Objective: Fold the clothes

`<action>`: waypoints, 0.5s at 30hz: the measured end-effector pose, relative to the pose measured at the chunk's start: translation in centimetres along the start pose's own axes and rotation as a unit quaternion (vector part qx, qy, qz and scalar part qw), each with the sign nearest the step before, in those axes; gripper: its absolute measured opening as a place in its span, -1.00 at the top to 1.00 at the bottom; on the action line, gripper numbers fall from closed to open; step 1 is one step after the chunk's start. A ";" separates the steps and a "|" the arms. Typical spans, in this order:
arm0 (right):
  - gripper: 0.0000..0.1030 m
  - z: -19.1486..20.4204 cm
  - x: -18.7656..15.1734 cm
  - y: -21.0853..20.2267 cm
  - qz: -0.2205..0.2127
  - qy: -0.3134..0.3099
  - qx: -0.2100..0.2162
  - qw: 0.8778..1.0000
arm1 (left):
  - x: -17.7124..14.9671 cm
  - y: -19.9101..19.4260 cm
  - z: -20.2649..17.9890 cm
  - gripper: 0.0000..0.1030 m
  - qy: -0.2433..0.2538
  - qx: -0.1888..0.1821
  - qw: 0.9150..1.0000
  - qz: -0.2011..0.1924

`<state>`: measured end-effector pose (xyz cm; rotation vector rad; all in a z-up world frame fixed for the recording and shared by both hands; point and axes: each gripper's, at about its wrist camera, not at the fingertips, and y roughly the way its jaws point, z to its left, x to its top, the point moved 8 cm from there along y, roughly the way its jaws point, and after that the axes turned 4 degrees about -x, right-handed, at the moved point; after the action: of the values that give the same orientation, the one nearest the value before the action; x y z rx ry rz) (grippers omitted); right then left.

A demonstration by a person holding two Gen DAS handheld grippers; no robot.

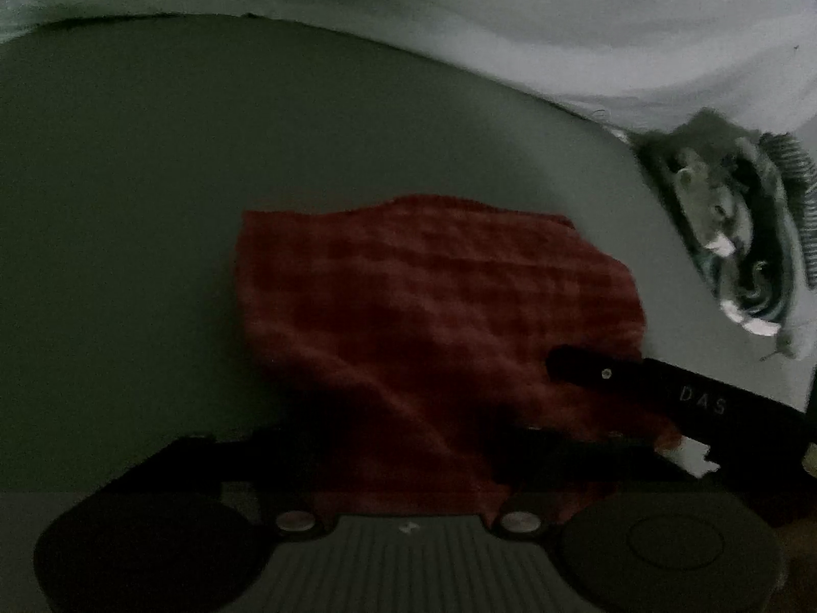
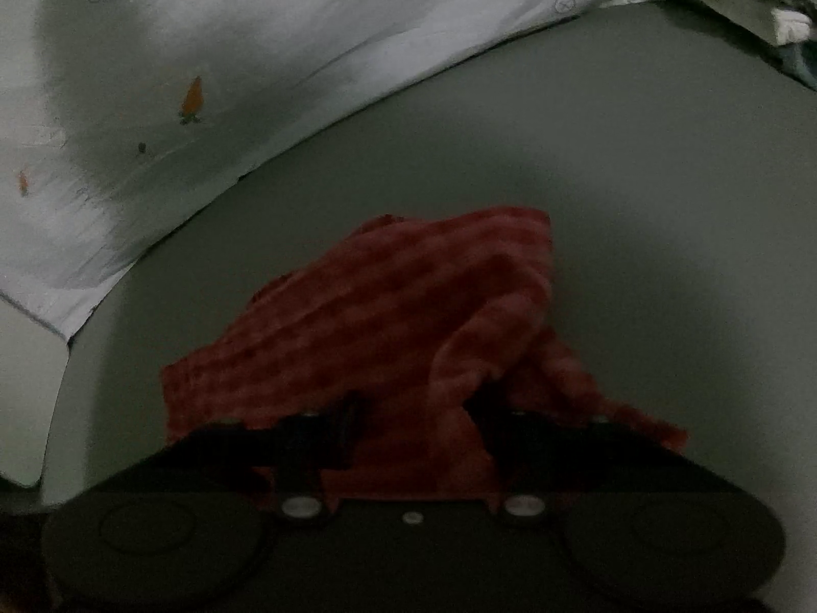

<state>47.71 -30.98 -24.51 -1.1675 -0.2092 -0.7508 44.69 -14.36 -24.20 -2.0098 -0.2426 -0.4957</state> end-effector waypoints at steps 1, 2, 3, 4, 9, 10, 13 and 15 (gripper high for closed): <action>0.49 0.0 -0.1 0.0 -0.001 0.015 -0.005 1.000 | 0.1 0.2 -0.1 0.42 -0.003 -0.005 1.000 0.001; 0.94 -0.2 -0.2 0.2 0.014 0.047 0.013 0.999 | 0.2 0.3 -0.1 0.72 -0.007 -0.013 1.000 0.003; 0.93 -0.3 -0.7 0.5 0.039 0.085 0.039 0.995 | 0.3 0.4 -0.2 0.74 -0.011 -0.021 1.000 0.005; 0.93 -0.5 -1.0 0.5 0.040 0.113 0.048 0.992 | 0.3 0.5 -0.3 0.75 -0.015 -0.029 0.999 0.007; 0.94 -0.9 -2.3 -0.9 0.020 0.209 0.077 0.975 | 0.9 0.1 -0.4 0.83 -0.019 -0.057 0.998 0.006; 0.94 -1.0 -2.4 -1.3 0.014 0.229 0.086 0.969 | 1.0 -0.2 -0.4 0.83 -0.016 -0.060 0.998 0.004; 0.94 -1.5 -2.4 -3.3 -0.010 0.275 0.106 0.955 | 1.3 -1.4 -0.6 0.83 -0.006 -0.070 0.998 -0.002; 0.94 -1.6 -2.3 -4.7 -0.023 0.289 0.112 0.950 | 1.4 -2.4 -1.3 0.83 -0.001 -0.078 0.997 -0.007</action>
<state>42.64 -32.28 -22.80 -0.6910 0.1680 -1.0502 44.77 -14.42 -21.15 -2.1605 -0.2253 -0.5364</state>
